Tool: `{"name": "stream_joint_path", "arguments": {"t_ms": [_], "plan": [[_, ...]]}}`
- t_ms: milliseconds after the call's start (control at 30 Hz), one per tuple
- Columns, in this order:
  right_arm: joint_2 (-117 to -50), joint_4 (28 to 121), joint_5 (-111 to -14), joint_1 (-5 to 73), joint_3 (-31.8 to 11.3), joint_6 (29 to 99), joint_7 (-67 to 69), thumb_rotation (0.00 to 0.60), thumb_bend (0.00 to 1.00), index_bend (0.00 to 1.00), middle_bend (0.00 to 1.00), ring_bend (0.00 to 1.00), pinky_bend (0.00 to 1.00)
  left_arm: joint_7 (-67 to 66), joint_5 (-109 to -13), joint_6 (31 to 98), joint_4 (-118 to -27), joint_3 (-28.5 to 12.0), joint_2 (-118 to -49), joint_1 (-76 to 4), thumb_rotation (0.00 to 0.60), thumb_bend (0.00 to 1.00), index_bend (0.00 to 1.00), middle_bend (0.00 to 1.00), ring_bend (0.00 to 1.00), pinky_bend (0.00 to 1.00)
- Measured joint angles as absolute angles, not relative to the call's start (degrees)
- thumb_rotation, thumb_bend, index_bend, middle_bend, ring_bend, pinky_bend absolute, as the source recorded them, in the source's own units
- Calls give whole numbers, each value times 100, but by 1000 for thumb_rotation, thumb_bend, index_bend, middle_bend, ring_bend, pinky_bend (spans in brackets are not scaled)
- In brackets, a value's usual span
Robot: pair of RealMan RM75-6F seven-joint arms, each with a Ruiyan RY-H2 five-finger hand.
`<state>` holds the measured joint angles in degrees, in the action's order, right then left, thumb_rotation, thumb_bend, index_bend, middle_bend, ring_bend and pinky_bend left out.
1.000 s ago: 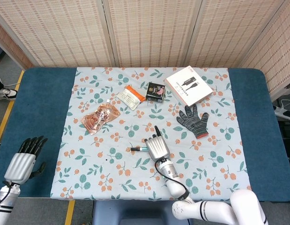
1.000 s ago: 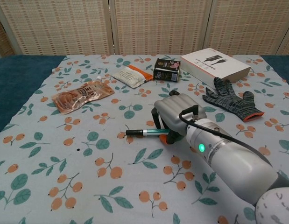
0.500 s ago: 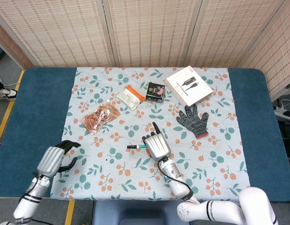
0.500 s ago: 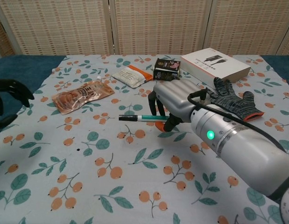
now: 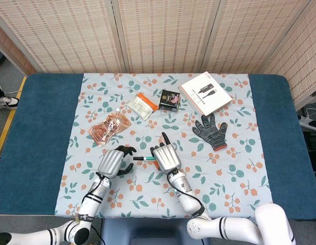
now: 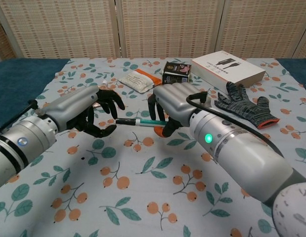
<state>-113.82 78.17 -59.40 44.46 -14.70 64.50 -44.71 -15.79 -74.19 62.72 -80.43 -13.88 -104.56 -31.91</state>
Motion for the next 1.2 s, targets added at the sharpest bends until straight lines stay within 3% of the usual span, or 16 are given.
{"name": "stream_joint_path", "arguments": {"t_ms": [767, 1200], "plan": [[-11566, 7698, -5885, 4565, -1573, 6486, -4347, 600, 405, 837, 742, 411, 0, -1159, -7354, 6501, -7683, -1366, -10627, -3359, 600, 365, 464, 528, 403, 659], [-11521, 7736, -5924, 4549, -1588, 6544, -4236, 600, 404, 837, 742, 411, 0, -1027, -7312, 6461, -7767, -1306, -10546, -3400, 600, 372, 458, 522, 410, 667]]}}
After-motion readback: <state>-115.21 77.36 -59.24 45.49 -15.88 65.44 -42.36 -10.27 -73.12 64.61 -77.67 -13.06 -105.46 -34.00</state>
